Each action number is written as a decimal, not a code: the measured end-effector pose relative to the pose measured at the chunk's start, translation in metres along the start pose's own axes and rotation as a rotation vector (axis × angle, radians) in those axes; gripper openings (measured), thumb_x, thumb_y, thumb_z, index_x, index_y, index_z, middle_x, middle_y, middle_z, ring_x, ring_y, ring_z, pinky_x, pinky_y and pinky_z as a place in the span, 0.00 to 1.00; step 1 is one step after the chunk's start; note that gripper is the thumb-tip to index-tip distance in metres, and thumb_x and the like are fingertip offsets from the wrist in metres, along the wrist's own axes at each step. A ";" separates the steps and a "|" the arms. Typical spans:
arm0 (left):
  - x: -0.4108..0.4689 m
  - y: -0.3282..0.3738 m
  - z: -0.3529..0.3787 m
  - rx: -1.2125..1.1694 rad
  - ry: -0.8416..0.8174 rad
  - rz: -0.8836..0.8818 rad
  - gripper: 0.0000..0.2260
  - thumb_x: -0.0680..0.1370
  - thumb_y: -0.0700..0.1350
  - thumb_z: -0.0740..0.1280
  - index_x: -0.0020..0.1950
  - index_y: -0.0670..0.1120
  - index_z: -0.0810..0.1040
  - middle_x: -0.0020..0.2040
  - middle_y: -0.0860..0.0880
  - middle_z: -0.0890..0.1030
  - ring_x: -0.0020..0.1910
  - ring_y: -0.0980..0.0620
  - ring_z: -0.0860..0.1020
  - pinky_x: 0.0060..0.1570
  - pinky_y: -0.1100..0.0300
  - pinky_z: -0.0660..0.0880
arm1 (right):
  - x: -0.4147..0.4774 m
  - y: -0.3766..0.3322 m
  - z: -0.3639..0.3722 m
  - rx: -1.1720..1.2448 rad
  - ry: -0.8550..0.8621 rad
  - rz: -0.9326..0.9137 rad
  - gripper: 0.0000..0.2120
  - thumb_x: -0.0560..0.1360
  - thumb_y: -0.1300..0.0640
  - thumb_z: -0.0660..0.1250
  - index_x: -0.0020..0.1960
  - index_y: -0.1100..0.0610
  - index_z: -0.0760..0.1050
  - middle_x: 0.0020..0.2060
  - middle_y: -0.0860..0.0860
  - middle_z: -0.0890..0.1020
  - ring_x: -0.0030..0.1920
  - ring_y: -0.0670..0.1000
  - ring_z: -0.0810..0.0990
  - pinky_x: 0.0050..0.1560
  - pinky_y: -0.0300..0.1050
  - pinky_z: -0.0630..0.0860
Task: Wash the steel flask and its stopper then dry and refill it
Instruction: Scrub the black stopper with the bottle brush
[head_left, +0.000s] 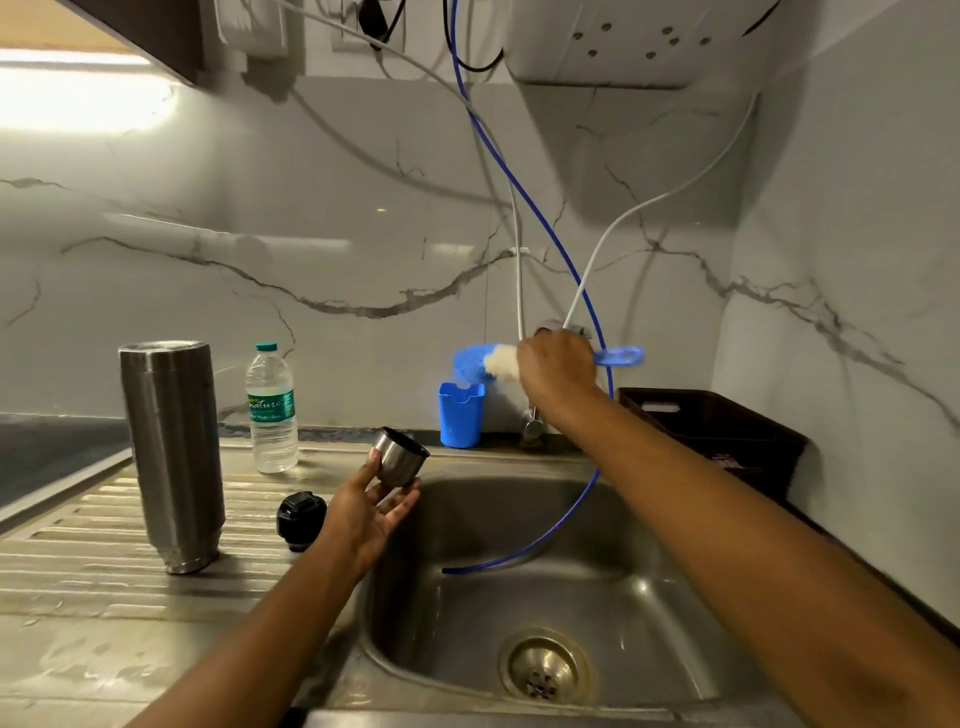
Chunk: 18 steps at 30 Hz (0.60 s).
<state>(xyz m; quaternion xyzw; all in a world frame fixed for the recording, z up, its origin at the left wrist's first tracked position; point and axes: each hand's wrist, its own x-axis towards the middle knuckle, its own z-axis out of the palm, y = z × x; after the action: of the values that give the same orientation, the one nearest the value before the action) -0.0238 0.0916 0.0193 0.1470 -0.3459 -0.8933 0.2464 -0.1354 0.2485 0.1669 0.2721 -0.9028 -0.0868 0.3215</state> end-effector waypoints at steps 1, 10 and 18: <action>-0.001 0.000 0.000 -0.004 -0.001 -0.007 0.21 0.80 0.48 0.62 0.70 0.41 0.68 0.54 0.37 0.77 0.50 0.41 0.78 0.36 0.54 0.81 | -0.008 0.007 0.005 0.087 -0.016 0.071 0.10 0.78 0.62 0.59 0.57 0.62 0.75 0.52 0.56 0.80 0.52 0.55 0.79 0.44 0.45 0.69; -0.007 -0.001 0.005 -0.014 -0.023 -0.039 0.17 0.79 0.50 0.62 0.65 0.44 0.70 0.55 0.37 0.76 0.49 0.42 0.78 0.36 0.56 0.82 | -0.093 0.087 0.018 0.687 -0.170 0.018 0.09 0.76 0.50 0.64 0.53 0.45 0.81 0.35 0.41 0.80 0.33 0.40 0.74 0.32 0.36 0.66; -0.011 0.000 0.001 0.119 -0.052 -0.065 0.18 0.78 0.55 0.63 0.60 0.44 0.73 0.54 0.38 0.77 0.45 0.47 0.78 0.31 0.62 0.80 | -0.085 0.099 0.002 0.357 -0.154 -0.311 0.13 0.76 0.47 0.64 0.61 0.41 0.76 0.50 0.43 0.82 0.41 0.40 0.72 0.42 0.33 0.67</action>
<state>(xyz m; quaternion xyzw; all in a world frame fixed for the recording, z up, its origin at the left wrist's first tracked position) -0.0147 0.0983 0.0208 0.1492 -0.3996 -0.8823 0.1990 -0.1248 0.3778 0.1523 0.4529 -0.8729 0.0053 0.1814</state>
